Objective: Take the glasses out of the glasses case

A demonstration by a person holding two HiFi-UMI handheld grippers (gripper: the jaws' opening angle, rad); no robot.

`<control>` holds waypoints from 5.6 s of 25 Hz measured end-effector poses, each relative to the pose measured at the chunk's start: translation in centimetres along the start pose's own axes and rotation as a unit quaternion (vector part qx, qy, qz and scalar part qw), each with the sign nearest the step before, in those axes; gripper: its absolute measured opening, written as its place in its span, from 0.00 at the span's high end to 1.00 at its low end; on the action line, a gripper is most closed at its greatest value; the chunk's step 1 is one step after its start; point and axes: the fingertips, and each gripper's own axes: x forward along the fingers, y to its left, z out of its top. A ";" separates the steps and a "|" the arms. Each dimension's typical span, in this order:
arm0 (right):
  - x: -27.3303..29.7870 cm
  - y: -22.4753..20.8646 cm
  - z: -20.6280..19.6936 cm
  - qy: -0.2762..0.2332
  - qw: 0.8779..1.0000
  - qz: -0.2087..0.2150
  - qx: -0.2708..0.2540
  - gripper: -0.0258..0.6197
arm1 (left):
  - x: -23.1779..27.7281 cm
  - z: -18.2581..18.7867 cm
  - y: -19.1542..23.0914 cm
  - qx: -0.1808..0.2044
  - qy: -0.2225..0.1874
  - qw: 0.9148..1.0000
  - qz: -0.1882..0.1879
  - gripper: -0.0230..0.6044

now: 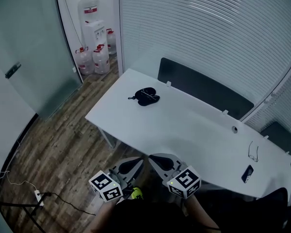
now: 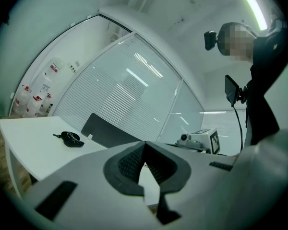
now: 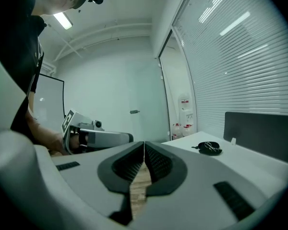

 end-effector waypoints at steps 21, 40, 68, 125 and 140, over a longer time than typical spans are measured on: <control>5.6 -6.6 2.2 0.009 1.000 0.006 -0.008 0.93 | 2.1 2.5 6.8 -0.005 0.001 0.999 0.036 0.95; 7.5 -14.8 3.0 0.022 0.998 0.041 -0.036 0.93 | 9.3 2.9 11.0 0.004 0.003 0.998 0.070 0.95; 15.9 -25.0 2.3 0.091 0.996 -0.022 -0.017 0.83 | 15.4 4.2 20.5 -0.025 0.052 0.998 0.021 0.95; 26.3 -37.8 -11.0 0.340 0.938 -0.039 -0.044 0.72 | 23.2 -2.5 33.3 -0.117 0.126 0.985 -0.007 0.95; 26.8 -39.2 -12.9 0.395 0.917 -0.010 -0.043 0.72 | 24.3 -3.1 34.2 -0.134 0.129 0.983 -0.005 0.95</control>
